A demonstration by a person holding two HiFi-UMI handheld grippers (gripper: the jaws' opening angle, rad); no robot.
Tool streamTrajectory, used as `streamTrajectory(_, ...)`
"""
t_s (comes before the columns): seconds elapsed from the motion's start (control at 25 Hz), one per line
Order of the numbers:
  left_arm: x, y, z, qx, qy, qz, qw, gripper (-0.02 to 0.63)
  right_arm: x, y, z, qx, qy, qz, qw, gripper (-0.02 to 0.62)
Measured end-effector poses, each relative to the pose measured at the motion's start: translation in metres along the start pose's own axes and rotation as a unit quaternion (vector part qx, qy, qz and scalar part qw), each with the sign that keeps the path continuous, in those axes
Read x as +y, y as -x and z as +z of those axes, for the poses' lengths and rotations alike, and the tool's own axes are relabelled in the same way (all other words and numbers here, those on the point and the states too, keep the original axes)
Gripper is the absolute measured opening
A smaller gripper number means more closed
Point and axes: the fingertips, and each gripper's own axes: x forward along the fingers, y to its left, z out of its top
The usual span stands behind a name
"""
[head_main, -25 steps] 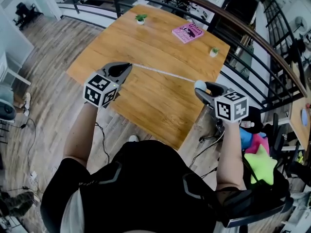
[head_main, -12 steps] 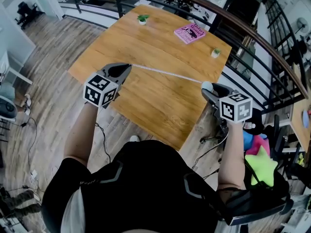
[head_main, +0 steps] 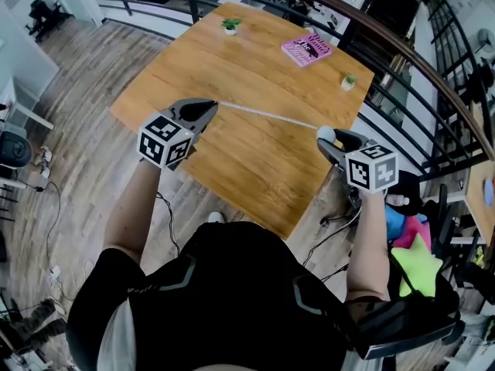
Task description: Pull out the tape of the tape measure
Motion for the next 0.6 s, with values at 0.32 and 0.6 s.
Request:
streamTrajectory(0.32,0.009,-0.022,-0.025,0.017,0.031,-0.019,0.9992,0.034,-0.016,-0.03,-0.013,0.011,0.002,-0.002,1.0,0.222)
streamTrajectory(0.6,0.029,-0.053,-0.065,0.063,0.039,-0.032,0.9968,0.034,-0.033,-0.077,-0.032,0.027,-0.005,0.001,1.0,0.222)
